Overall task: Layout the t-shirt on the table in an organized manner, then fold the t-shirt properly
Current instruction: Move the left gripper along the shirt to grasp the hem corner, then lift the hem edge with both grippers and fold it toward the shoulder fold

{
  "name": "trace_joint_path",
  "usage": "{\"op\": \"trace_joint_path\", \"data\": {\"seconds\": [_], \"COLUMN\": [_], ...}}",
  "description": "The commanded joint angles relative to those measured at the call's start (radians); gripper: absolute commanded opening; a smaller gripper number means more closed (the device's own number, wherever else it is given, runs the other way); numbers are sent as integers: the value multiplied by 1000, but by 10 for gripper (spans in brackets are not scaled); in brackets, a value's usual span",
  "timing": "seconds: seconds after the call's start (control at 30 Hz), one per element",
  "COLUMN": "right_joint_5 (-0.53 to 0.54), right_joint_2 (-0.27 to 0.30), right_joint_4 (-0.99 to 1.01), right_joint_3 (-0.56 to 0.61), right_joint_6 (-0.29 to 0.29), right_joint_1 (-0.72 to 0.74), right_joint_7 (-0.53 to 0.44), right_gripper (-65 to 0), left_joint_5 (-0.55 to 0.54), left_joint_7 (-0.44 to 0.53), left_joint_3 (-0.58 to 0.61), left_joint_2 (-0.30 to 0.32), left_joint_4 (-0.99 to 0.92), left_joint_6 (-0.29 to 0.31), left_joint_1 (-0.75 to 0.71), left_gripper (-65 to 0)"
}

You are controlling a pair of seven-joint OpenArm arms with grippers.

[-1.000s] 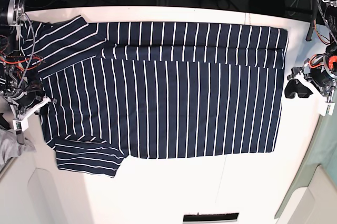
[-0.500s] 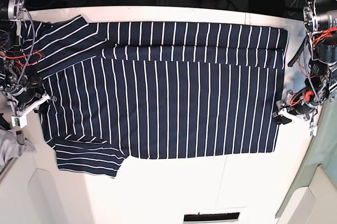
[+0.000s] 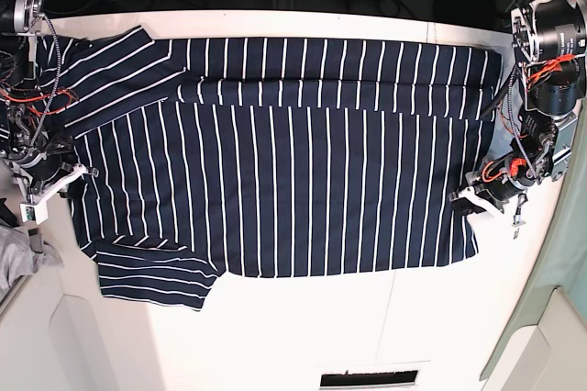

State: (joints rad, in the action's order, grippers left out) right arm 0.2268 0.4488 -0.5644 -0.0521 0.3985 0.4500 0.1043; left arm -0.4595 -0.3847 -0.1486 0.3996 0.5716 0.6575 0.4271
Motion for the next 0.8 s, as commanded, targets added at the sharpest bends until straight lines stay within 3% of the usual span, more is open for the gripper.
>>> {"op": "trace_joint_path", "data": {"seconds": [0.0, 0.13, 0.4, 0.63, 0.77], "right_joint_5": [-13, -73, -51, -51, 21], "right_joint_2": [14, 25, 81, 93, 96], "right_joint_4": [-27, -120, -276, -356, -360], "right_joint_3": [-1, -1, -28, -150, -225], "right_joint_6": [2, 2, 2, 3, 3], "right_joint_1": [12, 6, -62, -186, -249], "right_joint_7": [19, 76, 143, 148, 146], "right_gripper": [-650, -650, -650, -650, -650], "left_joint_5": [-28, -143, -342, -375, -374], "left_joint_7": [11, -50, -250, -278, -278], "left_joint_3": [-1, -1, -1, -2, -2], "left_joint_2": [28, 74, 171, 217, 224], "left_joint_4": [31, 152, 447, 634, 679], "left_joint_6": [41, 41, 41, 41, 41], "left_joint_1": [23, -3, -136, -309, -382], "left_gripper": [-650, -650, -650, -650, -650]}}
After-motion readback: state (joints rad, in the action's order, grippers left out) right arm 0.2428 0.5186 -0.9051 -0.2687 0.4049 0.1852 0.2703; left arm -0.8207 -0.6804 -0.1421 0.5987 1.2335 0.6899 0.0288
